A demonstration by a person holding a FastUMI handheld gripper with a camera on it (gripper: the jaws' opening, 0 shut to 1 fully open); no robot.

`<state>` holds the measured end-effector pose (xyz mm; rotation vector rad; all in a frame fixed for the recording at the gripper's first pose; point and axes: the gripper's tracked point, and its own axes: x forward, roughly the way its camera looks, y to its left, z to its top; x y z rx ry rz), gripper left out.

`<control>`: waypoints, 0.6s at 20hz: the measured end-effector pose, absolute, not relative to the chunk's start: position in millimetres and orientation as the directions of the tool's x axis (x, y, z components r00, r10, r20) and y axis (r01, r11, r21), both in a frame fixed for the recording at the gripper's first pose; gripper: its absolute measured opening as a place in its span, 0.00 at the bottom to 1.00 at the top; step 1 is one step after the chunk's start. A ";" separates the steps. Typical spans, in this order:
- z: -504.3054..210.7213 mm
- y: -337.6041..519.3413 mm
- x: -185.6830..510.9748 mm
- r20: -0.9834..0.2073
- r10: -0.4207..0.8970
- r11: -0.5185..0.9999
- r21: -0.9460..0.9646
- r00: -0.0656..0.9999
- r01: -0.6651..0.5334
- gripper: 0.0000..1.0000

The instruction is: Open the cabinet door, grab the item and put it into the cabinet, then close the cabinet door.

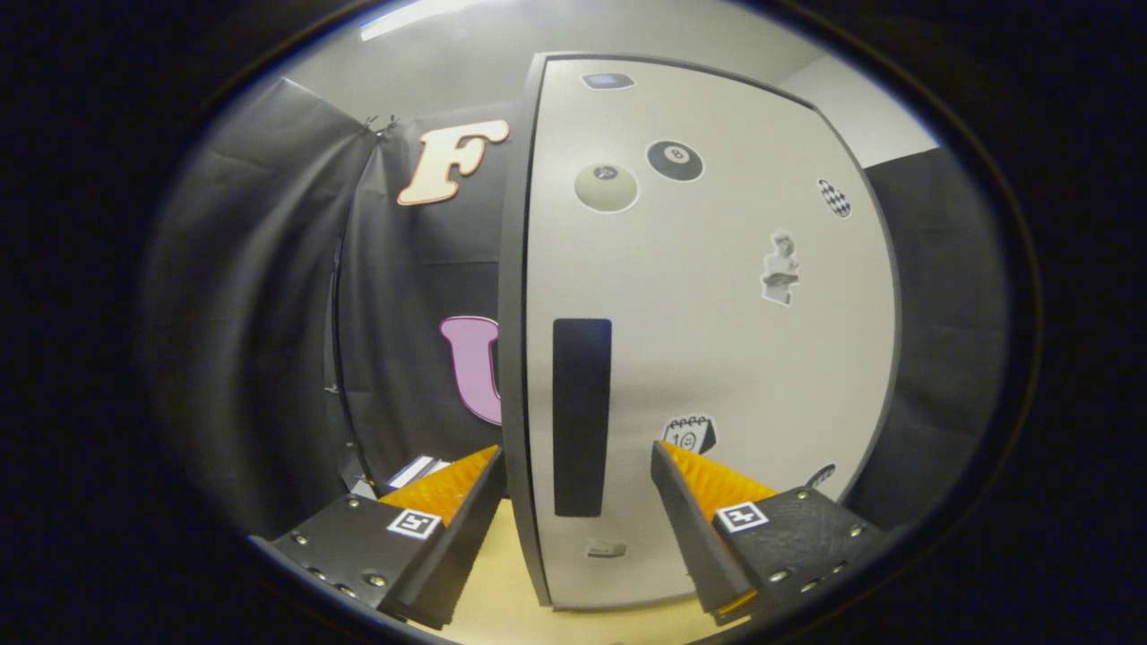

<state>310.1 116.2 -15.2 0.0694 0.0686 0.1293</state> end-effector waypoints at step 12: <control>-19.7 114.9 326.6 -0.109 0.111 0.985 0.142 0.988 -0.095 0.26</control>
